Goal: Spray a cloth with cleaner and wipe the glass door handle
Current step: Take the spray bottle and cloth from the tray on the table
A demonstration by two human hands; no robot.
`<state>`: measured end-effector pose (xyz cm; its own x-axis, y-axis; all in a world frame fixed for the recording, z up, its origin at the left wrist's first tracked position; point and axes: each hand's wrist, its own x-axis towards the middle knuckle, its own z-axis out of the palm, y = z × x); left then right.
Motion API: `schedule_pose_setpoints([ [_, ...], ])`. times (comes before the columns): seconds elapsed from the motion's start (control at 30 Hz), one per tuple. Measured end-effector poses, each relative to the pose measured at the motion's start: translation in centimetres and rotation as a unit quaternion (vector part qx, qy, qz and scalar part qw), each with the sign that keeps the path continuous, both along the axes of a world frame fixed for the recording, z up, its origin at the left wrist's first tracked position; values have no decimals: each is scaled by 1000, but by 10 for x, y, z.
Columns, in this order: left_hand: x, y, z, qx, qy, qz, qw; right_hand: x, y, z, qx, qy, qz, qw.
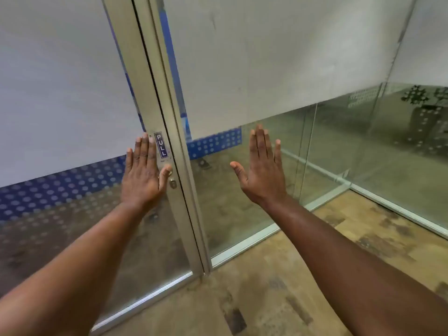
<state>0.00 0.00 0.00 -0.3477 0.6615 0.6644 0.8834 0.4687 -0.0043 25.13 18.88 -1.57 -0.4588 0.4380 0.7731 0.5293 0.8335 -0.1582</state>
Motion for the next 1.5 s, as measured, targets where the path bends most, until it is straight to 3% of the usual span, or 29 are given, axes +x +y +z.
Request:
schedule_pose_setpoints([
  [0.6,264,104,-103,-54,-78,-205,974,282,-33,-111,-110,-16,-182,977],
  [0.9,404,148,-148,-98,-86,-365,922,410,-63,-158,-153,12,-315,936],
  [1.33,577,198,-187,-193,-66,-564,800,548,-101,-206,-232,79,-523,816],
  [1.5,623,215,-193,-218,-71,-605,763,583,-114,-210,-249,129,-553,784],
])
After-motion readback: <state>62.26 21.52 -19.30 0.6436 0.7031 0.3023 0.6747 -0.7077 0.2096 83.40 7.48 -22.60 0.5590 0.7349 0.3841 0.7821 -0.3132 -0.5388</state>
